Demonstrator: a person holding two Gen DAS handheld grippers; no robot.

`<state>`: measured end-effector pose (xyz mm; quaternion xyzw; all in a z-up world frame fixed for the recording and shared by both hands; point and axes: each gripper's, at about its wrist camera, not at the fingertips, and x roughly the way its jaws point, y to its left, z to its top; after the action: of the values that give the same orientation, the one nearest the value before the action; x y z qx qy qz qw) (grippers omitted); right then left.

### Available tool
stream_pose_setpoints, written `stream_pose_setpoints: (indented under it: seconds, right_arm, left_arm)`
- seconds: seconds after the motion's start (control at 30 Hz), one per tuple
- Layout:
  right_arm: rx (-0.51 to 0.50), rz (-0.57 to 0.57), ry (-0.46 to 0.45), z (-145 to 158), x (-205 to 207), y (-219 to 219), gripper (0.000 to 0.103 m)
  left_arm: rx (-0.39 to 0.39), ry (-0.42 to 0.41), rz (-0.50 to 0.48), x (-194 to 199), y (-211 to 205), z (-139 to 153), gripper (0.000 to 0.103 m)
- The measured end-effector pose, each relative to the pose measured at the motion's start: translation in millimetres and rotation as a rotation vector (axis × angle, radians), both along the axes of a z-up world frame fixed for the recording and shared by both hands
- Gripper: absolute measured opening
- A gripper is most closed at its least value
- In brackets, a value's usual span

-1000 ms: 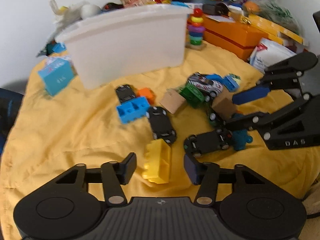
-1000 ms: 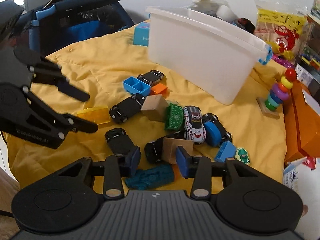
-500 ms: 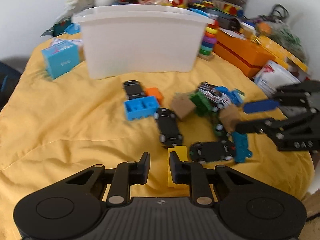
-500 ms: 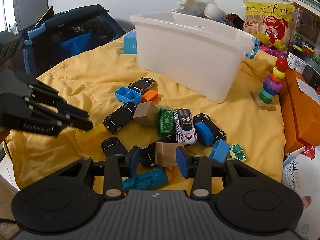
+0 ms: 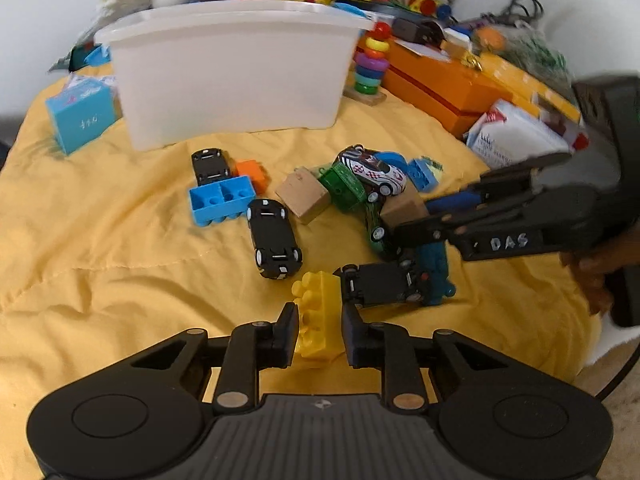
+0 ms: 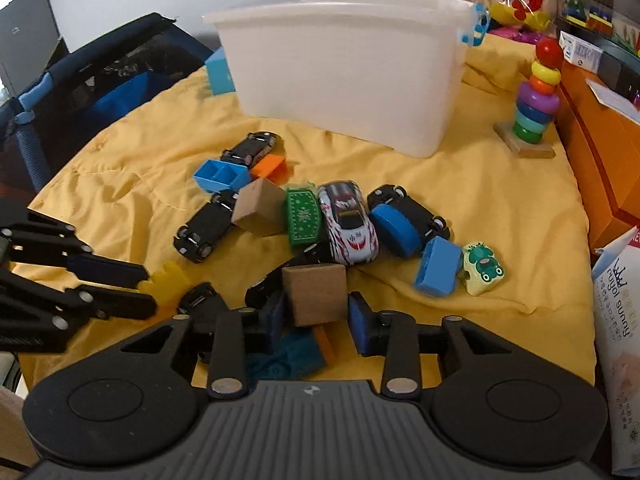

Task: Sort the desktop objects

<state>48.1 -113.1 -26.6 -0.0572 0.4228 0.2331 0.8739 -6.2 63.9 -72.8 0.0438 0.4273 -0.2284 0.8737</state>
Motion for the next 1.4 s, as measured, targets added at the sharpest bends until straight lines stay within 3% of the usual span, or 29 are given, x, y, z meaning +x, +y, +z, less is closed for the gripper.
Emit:
stream_pose_setpoints:
  seconds: [0.2, 0.4, 0.47, 0.5, 0.57, 0.67, 0.77, 0.87, 0.97, 1.07, 1.13, 1.2, 1.3, 1.37, 1.4]
  right_arm:
    - [-0.093, -0.017, -0.059, 9.1, -3.8, -5.9, 0.034]
    - [-0.202, -0.014, -0.049, 5.0, -3.6, -15.7, 0.034]
    - [-0.151, -0.015, -0.020, 3.7, -4.3, -19.5, 0.036]
    - [-0.123, -0.014, -0.005, 3.9, -4.1, -21.1, 0.040]
    - [-0.085, -0.031, -0.022, 8.4, -2.9, -25.0, 0.041]
    - [-0.026, -0.085, -0.073, 19.6, 4.2, -35.6, 0.041]
    - [0.056, -0.189, -0.093, 23.2, 15.7, -51.3, 0.041]
    - [0.147, -0.338, 0.019, 6.8, 33.4, -69.9, 0.027]
    - [0.277, -0.382, 0.148, -14.0, 42.1, -81.1, 0.027]
    - [0.332, -0.381, 0.161, -25.2, 48.0, -78.9, 0.034]
    - [0.312, -0.358, 0.138, -24.4, 51.7, -72.5, 0.031]
    - [0.250, -0.312, 0.101, -19.8, 51.7, -63.5, 0.019]
    - [0.127, -0.224, 0.051, -11.4, 41.5, -50.5, 0.018]
    - [0.042, -0.174, 0.014, -5.8, 31.4, -43.3, 0.017]
    - [0.006, -0.152, -0.005, -3.6, 26.3, -40.0, 0.017]
  left_arm:
    - [-0.041, 0.014, 0.036, 6.9, 1.8, -3.0, 0.028]
    - [0.057, -0.021, -0.012, 1.7, -15.7, -2.8, 0.033]
    - [0.086, 0.046, -0.017, 6.7, -18.2, -13.6, 0.034]
    - [0.080, 0.013, -0.015, 3.7, -18.0, -14.3, 0.034]
    - [0.085, 0.013, -0.016, 4.1, -18.0, -14.9, 0.027]
    - [0.082, -0.006, 0.009, 4.3, -14.4, -11.3, 0.027]
    - [0.127, -0.036, 0.027, 2.4, -11.1, -7.8, 0.027]
    - [0.123, -0.017, 0.052, 3.4, -4.6, -10.2, 0.027]
    - [0.115, -0.004, 0.048, 3.1, -3.7, -11.9, 0.027]
    - [0.112, -0.003, 0.047, 1.6, -3.5, -13.0, 0.028]
    - [0.103, -0.005, 0.053, 0.5, -1.7, -11.8, 0.028]
    - [0.097, -0.011, 0.066, 0.3, 0.2, -10.7, 0.029]
    - [0.086, -0.015, 0.082, 1.6, 2.5, -9.8, 0.035]
    - [0.080, -0.021, 0.080, 2.3, 1.8, -8.5, 0.048]
    - [0.078, -0.026, 0.075, 2.1, 1.1, -8.2, 0.048]
